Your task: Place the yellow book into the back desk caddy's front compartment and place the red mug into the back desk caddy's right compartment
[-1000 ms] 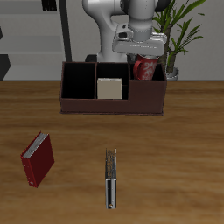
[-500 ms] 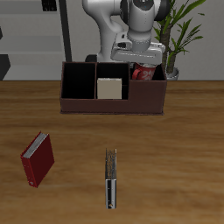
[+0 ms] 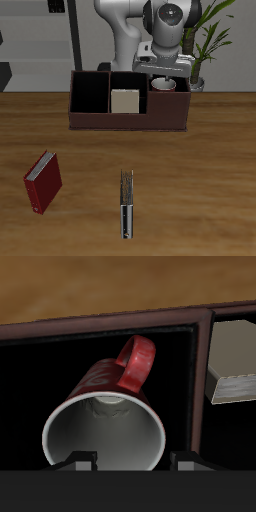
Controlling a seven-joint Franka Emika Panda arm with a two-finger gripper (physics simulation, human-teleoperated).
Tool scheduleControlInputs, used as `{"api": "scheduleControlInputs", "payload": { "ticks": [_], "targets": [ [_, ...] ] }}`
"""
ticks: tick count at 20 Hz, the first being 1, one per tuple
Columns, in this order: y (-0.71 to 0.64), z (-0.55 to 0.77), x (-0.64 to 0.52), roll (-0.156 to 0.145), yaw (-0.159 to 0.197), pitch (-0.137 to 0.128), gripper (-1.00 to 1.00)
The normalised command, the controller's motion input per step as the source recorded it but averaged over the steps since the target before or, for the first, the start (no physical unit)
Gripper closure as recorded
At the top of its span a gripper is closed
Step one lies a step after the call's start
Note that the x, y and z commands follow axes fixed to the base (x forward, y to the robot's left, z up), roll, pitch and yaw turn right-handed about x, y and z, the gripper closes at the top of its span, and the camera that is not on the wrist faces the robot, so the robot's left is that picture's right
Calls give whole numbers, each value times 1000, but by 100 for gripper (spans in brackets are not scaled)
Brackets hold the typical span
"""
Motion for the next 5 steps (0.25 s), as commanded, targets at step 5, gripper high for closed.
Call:
{"api": "scheduleControlInputs", "payload": {
  "ticks": [5],
  "targets": [
    [5,24,-16,3,2,7,-100]
  ]
}}
